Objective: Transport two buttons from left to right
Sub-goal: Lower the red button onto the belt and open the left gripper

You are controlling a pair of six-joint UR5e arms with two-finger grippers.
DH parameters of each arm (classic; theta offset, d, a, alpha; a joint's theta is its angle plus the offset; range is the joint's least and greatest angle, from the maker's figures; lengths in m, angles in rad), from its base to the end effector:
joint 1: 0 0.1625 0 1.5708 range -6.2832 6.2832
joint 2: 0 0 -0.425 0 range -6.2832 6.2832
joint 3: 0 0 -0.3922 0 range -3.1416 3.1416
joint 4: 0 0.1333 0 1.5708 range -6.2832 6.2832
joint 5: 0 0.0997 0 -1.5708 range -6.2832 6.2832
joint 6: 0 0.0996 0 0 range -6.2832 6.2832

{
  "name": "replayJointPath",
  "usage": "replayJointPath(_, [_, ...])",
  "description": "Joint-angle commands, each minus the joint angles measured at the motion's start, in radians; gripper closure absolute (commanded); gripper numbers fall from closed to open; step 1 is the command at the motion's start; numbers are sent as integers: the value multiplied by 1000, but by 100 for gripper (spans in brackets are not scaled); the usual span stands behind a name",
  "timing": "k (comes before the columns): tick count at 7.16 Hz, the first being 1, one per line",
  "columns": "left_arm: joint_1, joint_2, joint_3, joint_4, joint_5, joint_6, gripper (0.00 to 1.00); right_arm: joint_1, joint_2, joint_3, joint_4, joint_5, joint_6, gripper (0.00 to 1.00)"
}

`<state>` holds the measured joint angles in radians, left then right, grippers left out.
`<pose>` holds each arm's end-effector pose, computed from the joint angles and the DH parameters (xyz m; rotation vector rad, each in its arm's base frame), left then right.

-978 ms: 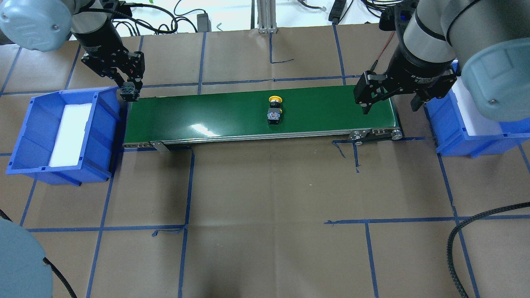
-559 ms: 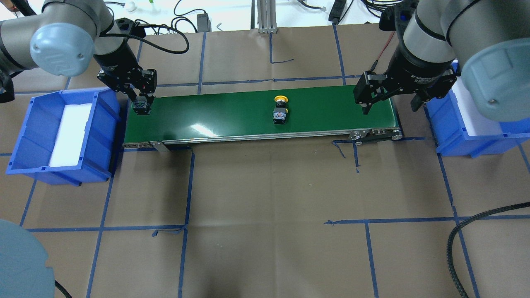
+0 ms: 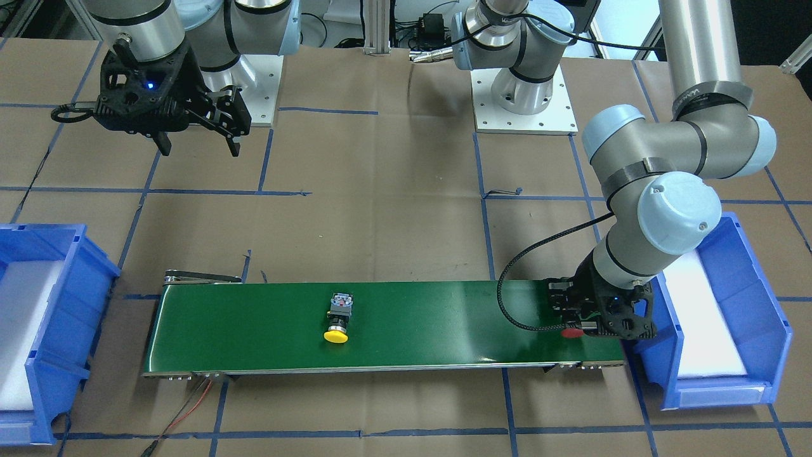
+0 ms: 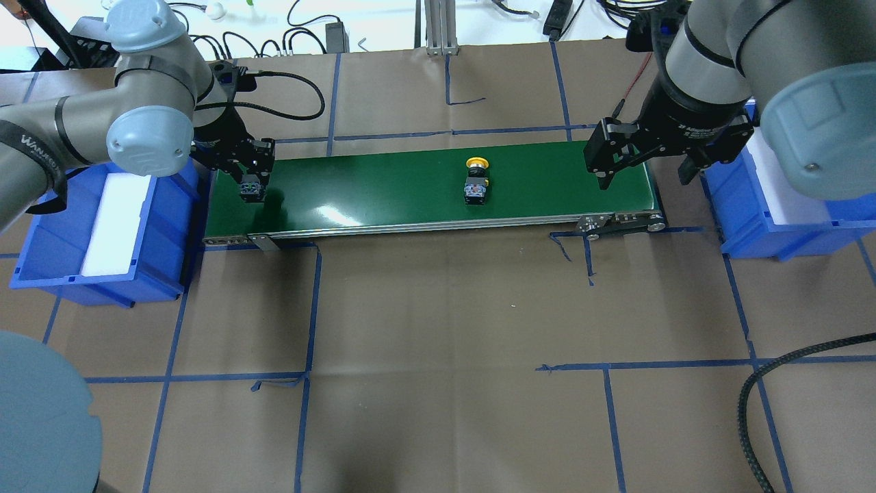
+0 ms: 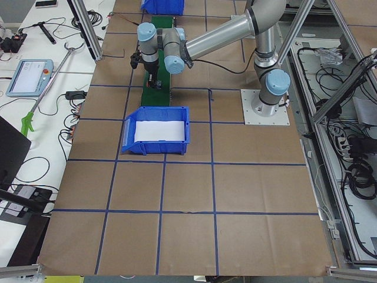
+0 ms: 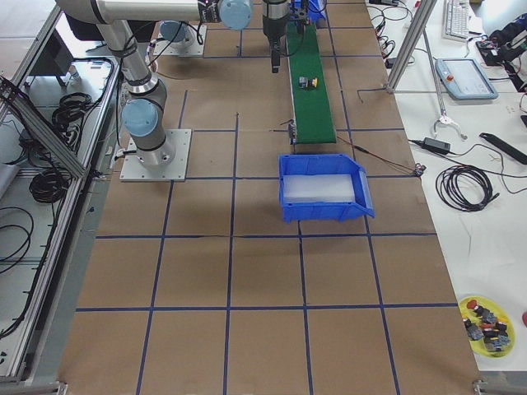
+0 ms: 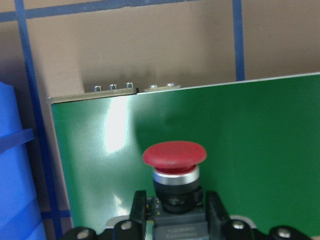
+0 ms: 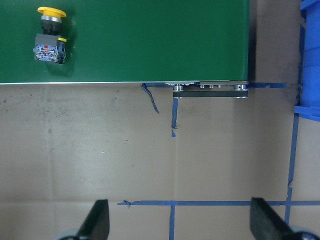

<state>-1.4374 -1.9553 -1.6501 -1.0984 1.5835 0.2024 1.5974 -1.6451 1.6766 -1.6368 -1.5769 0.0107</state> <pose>-0.0496 -0.6229 0.2823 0.1078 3.1258 -0.0099 0.1450 -0.4598 0.4779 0.0248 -3.1356 0.0543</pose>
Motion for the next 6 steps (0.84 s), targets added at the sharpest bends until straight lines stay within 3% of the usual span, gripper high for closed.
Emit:
replayJointPath(1, [0,-10,-7,11,0,-18,98,1,1,0,0,0,-2,0])
replayJointPath(3, [0,-10,-26,26,0,-18,96,1,4,-2,-24,-2,-1,0])
replayJointPath(4, [0,-11,-30,34,0,-18,95,1,61,-9,-46,6,0,0])
replayJointPath(5, [0,-13,-28,35,0,-18,70,-1,129,-14,-155,-6,-5,0])
replayJointPath(6, [0,-17,-28,38,-2,-24,12,-1,166,-9,-283,-9,-3,0])
